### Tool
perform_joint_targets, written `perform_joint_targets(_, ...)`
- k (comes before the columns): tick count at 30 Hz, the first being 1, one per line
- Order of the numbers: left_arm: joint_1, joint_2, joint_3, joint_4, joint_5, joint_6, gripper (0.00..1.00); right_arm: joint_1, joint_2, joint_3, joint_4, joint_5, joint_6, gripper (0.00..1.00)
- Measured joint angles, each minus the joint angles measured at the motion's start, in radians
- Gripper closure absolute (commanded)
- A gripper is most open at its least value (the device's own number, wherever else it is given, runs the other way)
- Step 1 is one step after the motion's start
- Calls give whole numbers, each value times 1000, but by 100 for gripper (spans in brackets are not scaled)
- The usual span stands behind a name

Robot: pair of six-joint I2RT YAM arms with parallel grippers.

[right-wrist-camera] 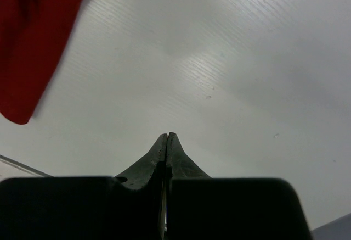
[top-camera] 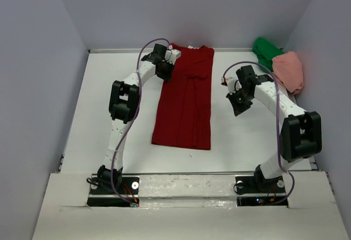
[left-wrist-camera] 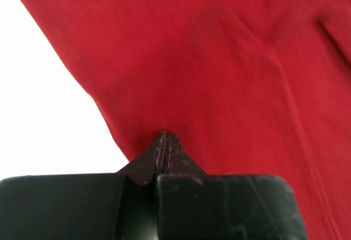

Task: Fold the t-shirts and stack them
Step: Rotate the tshirt 90 degrees

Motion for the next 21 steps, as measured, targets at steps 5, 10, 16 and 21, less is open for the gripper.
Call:
perform_joint_targets(5, 6, -177, -179, 1, 32, 6, 100, 27, 0, 31, -5, -116, -11, 100)
perform_joint_targets(10, 45, -435, -365, 37, 49, 27, 100, 124, 24, 32, -9, -171, -22, 100)
perform_joint_targets(16, 206, -679, -634, 92, 47, 62, 100, 236, 117, 32, 9, -216, -25, 100)
perform_joint_targets(21, 352, -767, -840, 104, 25, 90, 100, 289, 207, 32, 38, -235, -24, 100)
